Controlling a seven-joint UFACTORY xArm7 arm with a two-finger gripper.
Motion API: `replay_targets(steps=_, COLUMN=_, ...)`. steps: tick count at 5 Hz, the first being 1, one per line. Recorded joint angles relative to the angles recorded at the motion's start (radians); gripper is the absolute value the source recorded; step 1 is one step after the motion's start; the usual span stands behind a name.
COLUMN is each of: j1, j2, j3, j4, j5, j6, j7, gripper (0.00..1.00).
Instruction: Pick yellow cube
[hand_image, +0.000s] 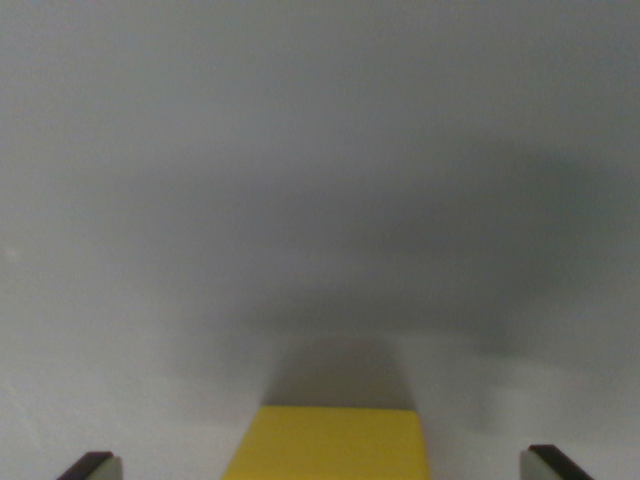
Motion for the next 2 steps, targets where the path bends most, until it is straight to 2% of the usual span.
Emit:
replay_targets(steps=1, j1=-0.0031, j2=0.004, j3=-0.004, j4=-0.024, j5=0.0019, j6=-0.026, j7=-0.01, gripper=0.0)
replay_targets(steps=2, j1=-0.0031, j2=0.004, j3=-0.004, j4=-0.024, j5=0.0019, j6=-0.026, j7=-0.01, gripper=0.0)
